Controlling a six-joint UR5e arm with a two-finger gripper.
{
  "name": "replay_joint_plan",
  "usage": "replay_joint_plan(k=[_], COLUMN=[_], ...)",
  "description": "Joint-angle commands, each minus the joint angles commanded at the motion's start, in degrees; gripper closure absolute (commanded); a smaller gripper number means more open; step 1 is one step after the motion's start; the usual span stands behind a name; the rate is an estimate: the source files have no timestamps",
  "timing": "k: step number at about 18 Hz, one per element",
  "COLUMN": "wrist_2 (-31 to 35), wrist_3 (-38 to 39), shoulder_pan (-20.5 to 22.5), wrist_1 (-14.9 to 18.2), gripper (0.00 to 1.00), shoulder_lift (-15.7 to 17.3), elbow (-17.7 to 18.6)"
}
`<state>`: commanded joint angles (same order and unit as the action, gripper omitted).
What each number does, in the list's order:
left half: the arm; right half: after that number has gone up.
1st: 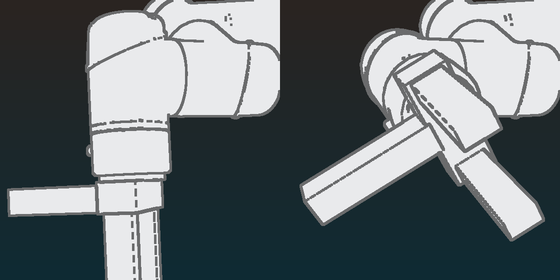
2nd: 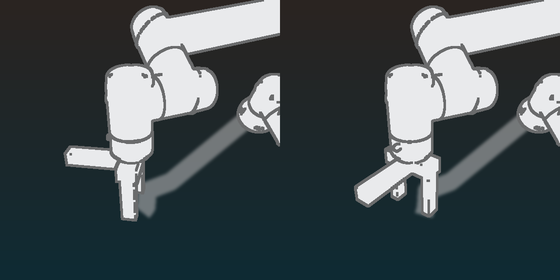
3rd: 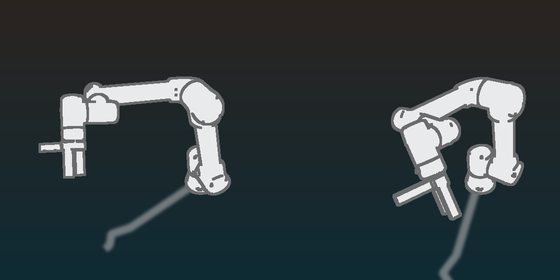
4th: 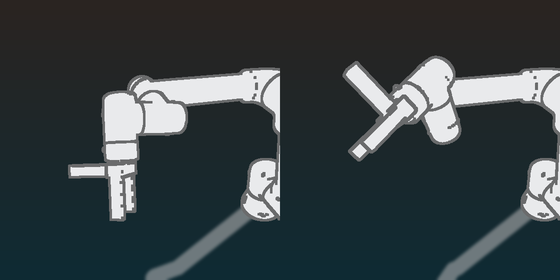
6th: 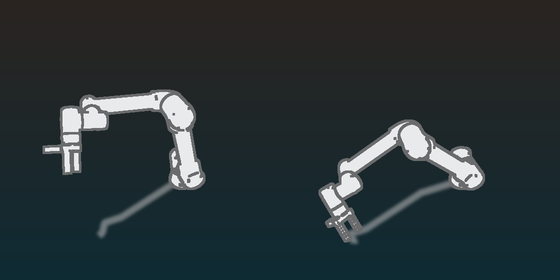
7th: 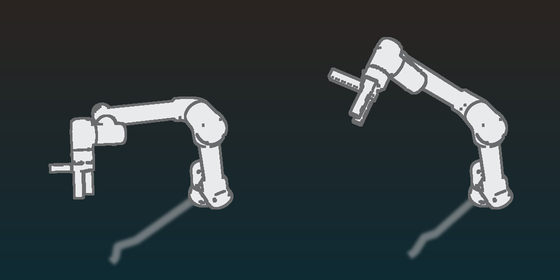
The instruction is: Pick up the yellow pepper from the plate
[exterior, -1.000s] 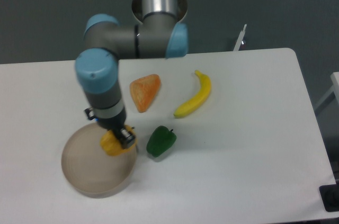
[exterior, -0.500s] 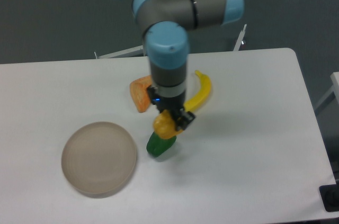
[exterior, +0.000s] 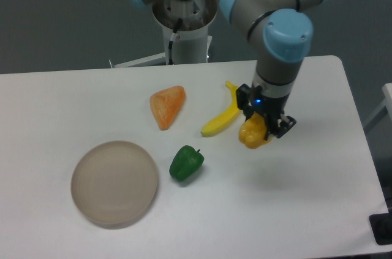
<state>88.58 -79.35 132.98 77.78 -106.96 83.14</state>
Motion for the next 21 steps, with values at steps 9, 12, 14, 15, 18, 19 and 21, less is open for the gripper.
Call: replay_joint_plan(k=[9,12,14,15,18,19,21], wrist_2=[1.15,0.72,0.71,0.89,0.98,1.07,1.15], wrist_3=[-5.11,-5.2,-5.2,-5.2,-5.29,-5.2,-5.2], shoulder_pan=[-0.26,-0.09,0.0,-0.09,-0.09,-0.09,-0.17], wrist_1=[-0.53,-0.7,-0.7,-0.7,-0.7,-0.7,-0.7], gripper=[0.66,0.66,0.66,0.66,0.66,0.66,0.66], shoulder_lift=[-1.67,-1.58,-1.58,-1.58,-1.67,-1.58,-1.58], elbow=[-0.61,-0.61,-0.61,-0.53,-0.52,-0.52,-0.52])
